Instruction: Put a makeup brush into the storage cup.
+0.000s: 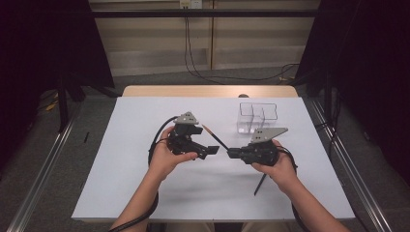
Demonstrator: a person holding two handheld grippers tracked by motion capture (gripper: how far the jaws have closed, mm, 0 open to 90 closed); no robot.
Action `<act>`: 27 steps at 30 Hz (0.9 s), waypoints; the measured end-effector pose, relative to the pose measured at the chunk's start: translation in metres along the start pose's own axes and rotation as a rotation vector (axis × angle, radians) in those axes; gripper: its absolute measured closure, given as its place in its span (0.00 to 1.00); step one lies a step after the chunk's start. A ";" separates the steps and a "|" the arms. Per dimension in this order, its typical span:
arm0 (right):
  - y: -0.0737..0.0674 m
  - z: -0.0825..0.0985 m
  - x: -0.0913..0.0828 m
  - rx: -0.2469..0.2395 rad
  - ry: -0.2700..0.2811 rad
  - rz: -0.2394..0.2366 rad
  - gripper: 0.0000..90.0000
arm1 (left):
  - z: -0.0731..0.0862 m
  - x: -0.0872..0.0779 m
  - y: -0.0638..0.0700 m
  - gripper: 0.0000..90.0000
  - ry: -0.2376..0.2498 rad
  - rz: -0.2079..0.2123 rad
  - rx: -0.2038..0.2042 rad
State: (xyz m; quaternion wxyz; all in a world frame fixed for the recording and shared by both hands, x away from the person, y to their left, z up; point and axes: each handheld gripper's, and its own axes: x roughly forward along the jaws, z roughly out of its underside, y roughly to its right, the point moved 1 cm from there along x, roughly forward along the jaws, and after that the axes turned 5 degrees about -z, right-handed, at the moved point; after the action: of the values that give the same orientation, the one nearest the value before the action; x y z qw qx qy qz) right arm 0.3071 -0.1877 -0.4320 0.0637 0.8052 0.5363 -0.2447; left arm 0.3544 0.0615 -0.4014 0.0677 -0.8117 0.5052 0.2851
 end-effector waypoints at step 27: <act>-0.004 -0.009 0.003 0.021 0.099 0.040 0.96 | -0.005 0.003 0.003 0.39 0.183 0.074 -0.075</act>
State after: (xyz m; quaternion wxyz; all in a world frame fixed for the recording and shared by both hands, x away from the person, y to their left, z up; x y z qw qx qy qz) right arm 0.3070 -0.1800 -0.4248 0.0334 0.8277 0.5198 -0.2090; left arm 0.3548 0.0557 -0.3986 -0.0198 -0.8171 0.5279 0.2309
